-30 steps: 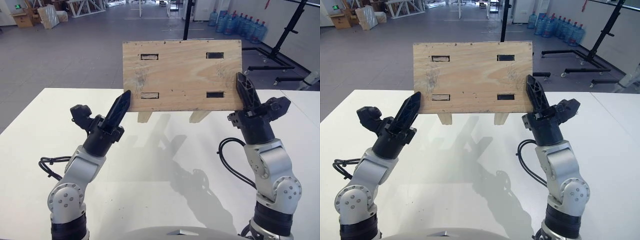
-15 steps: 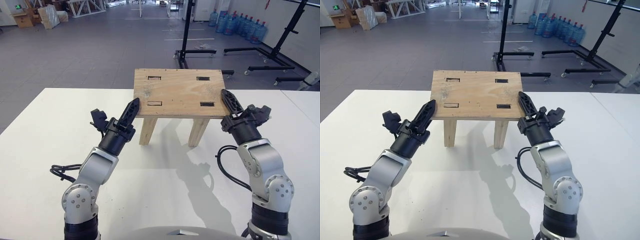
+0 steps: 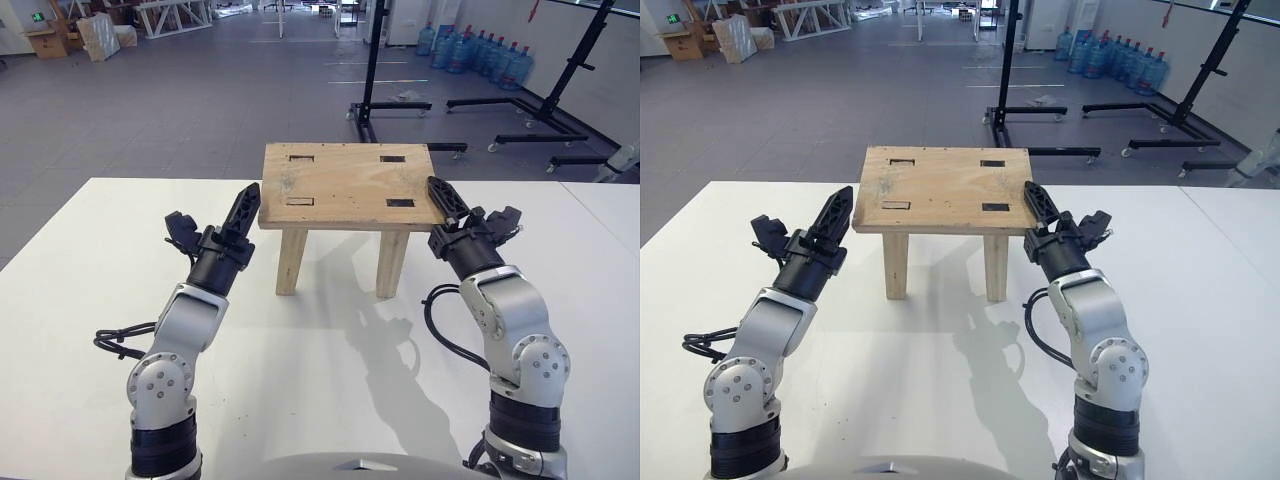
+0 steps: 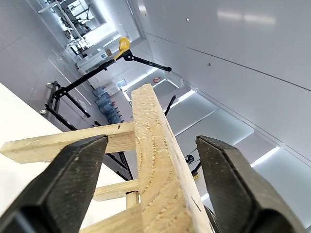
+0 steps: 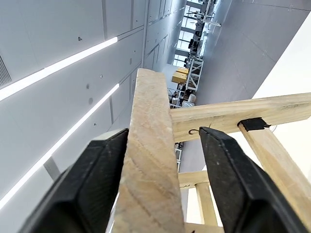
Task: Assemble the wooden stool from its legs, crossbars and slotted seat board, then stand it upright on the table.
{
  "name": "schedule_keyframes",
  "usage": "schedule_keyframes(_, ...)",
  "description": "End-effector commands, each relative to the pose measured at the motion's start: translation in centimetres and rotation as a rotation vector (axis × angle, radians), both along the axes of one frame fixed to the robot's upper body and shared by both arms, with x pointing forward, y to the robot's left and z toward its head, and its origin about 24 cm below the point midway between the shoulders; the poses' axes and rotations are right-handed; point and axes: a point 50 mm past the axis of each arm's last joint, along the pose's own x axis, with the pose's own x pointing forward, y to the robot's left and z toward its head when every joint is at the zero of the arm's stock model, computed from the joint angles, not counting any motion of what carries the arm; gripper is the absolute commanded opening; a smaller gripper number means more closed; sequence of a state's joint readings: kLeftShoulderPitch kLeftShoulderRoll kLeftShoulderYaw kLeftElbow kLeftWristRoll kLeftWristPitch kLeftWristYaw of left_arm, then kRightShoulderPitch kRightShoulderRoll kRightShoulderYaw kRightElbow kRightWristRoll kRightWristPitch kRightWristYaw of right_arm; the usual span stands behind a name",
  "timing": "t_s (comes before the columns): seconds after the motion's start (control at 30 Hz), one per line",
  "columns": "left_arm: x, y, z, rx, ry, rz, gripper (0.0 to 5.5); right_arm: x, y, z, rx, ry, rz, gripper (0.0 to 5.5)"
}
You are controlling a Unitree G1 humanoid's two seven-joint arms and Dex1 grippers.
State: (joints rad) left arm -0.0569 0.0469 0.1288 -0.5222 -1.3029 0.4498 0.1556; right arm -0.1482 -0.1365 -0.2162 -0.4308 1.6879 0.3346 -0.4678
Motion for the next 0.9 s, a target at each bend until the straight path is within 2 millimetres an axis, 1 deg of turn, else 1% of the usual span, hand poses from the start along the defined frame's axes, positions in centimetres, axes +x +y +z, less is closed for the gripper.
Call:
schedule_keyframes(0.03,0.9,0.4,0.7,0.037,-0.061,0.032,3.87,0.5,-1.8,-0.5,0.010,-0.007,-0.181,2.93)
schedule_keyframes(0.17,1.6,1.0,1.2,0.089,-0.129,0.055,3.91,1.1,-2.8,0.6,0.011,-0.143,-0.281,2.93)
schedule_keyframes(0.23,1.8,1.2,1.5,0.143,-0.161,0.064,3.91,1.2,-3.2,1.4,-0.006,-0.217,-0.315,2.93)
schedule_keyframes(0.3,1.7,1.3,1.9,0.276,-0.231,0.085,3.91,0.6,-3.5,1.6,-0.086,-0.297,-0.335,2.93)
schedule_keyframes(0.33,1.3,1.1,2.1,0.358,-0.289,0.086,3.91,0.2,-3.6,1.4,-0.150,-0.335,-0.325,2.93)
schedule_keyframes(0.37,-0.2,0.2,2.3,0.427,-0.411,-0.006,3.91,-0.7,-3.5,0.3,-0.265,-0.400,-0.259,2.93)
schedule_keyframes(0.4,-1.5,0.0,2.3,0.415,-0.483,-0.078,3.91,-2.1,-3.4,-1.2,-0.321,-0.445,-0.142,2.93)
schedule_keyframes(0.43,-2.2,0.2,2.2,0.390,-0.525,-0.102,3.91,-3.4,-3.2,-2.4,-0.358,-0.484,-0.034,2.93)
schedule_keyframes(0.47,-2.7,0.6,2.0,0.356,-0.550,-0.104,3.91,-4.6,-3.1,-3.2,-0.365,-0.514,0.054,2.93)
schedule_keyframes(0.5,-3.1,1.1,2.1,0.338,-0.585,-0.079,3.91,-5.7,-2.7,-3.6,-0.334,-0.543,0.148,2.93)
schedule_keyframes(0.53,-2.7,1.4,1.9,0.401,-0.595,-0.011,3.91,-5.8,-2.0,-4.0,-0.417,-0.565,0.182,2.93)
schedule_keyframes(0.57,-2.3,1.3,1.8,0.482,-0.620,0.031,3.91,-5.1,-1.5,-4.3,-0.582,-0.592,0.134,2.93)
schedule_keyframes(0.6,-1.6,1.0,1.9,0.577,-0.642,0.092,3.91,-4.2,-0.6,-4.1,-0.751,-0.658,0.081,2.93)
schedule_keyframes(0.63,-0.8,0.8,2.1,0.644,-0.658,0.154,3.91,-3.3,0.3,-3.5,-0.878,-0.716,-0.007,2.93)
schedule_keyframes(0.67,-0.2,0.4,2.5,0.731,-0.690,0.219,3.91,-2.5,1.1,-2.8,-0.960,-0.766,-0.093,2.93)
schedule_keyframes(0.73,1.1,0.0,2.9,0.874,-0.703,0.350,3.91,-1.9,1.8,-2.1,-1.053,-0.827,-0.209,2.93)
schedule_keyframes(0.8,2.2,-0.6,2.4,1.014,-0.685,0.467,3.91,-1.2,2.1,-2.4,-1.179,-0.825,-0.315,2.93)
schedule_keyframes(0.83,2.7,-1.0,1.9,1.070,-0.676,0.506,3.91,-0.7,2.4,-2.6,-1.201,-0.806,-0.366,2.93)
schedule_keyframes(0.9,3.3,-1.6,1.3,1.112,-0.661,0.552,3.91,0.0,2.7,-2.9,-1.203,-0.781,-0.433,2.93)
